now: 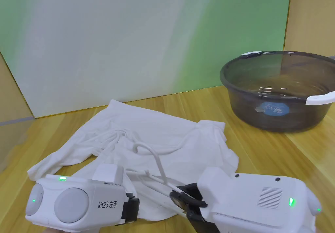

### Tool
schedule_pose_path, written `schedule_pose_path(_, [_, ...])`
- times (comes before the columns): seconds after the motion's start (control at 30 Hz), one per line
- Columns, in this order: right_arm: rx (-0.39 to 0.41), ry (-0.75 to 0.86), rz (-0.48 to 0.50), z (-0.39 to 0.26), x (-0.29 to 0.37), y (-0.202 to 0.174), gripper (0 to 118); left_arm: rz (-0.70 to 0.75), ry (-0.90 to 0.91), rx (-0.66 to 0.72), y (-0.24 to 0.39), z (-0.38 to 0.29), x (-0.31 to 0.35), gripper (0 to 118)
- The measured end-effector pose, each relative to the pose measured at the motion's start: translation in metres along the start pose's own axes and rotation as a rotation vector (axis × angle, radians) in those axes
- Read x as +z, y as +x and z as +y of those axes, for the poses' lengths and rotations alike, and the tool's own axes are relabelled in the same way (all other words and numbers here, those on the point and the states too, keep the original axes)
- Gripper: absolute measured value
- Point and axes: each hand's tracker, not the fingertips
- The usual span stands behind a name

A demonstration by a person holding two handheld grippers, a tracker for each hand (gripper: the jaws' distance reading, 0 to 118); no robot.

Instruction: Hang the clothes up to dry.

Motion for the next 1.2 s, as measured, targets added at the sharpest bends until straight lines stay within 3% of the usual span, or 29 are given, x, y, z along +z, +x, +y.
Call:
schedule_pose_path(0.4, [-0.025, 0.002, -0.027, 0.016, -0.046, -0.005, 5, 0.004, 0.041, 0.033, -0.006, -0.004, 0.014, 1])
schedule_pose_path(0.87, [-0.026, 0.014, -0.04, 0.02, -0.065, -0.014, 5, -0.008, 0.067, -0.023, -0.001, -0.011, 0.02, 1])
schedule_pose_path(1.2, [0.047, 0.025, -0.029, 0.016, -0.055, -0.021, 5, 0.05, 0.354, 0.002, -0.004, 0.017, 0.064, 1])
